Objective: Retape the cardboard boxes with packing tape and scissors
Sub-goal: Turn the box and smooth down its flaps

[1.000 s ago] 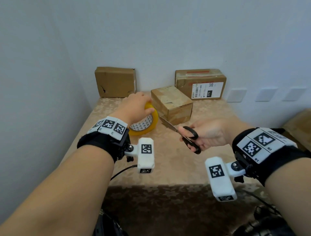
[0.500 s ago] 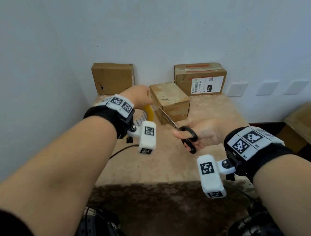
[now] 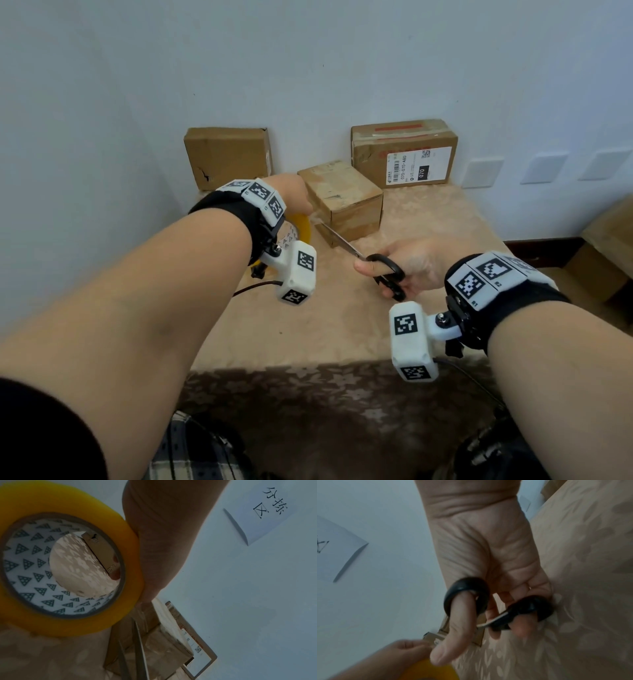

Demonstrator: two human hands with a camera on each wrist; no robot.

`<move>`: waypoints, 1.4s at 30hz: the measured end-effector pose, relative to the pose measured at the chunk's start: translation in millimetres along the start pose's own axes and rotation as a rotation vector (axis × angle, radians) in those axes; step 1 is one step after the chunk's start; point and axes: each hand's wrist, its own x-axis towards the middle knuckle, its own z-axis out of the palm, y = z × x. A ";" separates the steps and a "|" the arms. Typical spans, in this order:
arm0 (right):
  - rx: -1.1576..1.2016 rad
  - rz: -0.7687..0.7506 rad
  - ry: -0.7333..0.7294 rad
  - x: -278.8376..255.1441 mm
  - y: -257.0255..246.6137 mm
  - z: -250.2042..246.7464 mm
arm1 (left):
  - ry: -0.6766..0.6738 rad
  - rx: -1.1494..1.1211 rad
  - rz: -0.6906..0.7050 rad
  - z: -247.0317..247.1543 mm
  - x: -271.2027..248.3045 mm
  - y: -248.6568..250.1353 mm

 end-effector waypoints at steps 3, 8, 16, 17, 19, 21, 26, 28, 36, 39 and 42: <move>-0.042 -0.019 -0.154 -6.9 6.7 -8.5 | 0.020 -0.057 0.007 -2.8 -2.6 -2.0; -0.013 -0.019 -0.160 -14.0 -2.7 -6.2 | 0.049 -0.098 0.012 -2.6 -10.8 -5.0; 0.078 -0.102 -0.009 10.0 -27.6 28.6 | 0.052 -0.198 -0.008 -5.9 -14.5 -7.5; 0.089 -0.121 0.001 13.1 -29.2 31.3 | 0.047 -0.201 -0.027 -6.0 -12.8 -8.1; 0.092 -0.161 0.018 18.6 -31.3 35.8 | 0.044 -0.207 -0.067 -6.8 -9.4 -8.8; 0.078 -0.193 0.043 22.6 -32.5 38.8 | 0.035 -0.199 -0.100 -8.1 -7.6 -8.7; 0.032 -0.257 0.102 32.5 -31.6 42.3 | 0.050 -0.152 -0.141 -7.8 -8.3 -7.2; 0.041 -0.273 0.103 34.0 -31.4 44.1 | 0.049 -0.156 -0.150 -7.3 -8.4 -6.2; 0.026 -0.301 0.090 29.4 -31.3 43.3 | 0.043 -0.161 -0.192 -4.2 -6.9 -4.3; 0.039 -0.297 0.070 28.1 -30.5 41.3 | 0.058 -0.183 -0.201 -2.9 -6.3 -3.3; 0.041 -0.293 0.072 28.4 -29.8 39.2 | 0.068 -0.180 -0.190 -1.4 -5.2 -3.6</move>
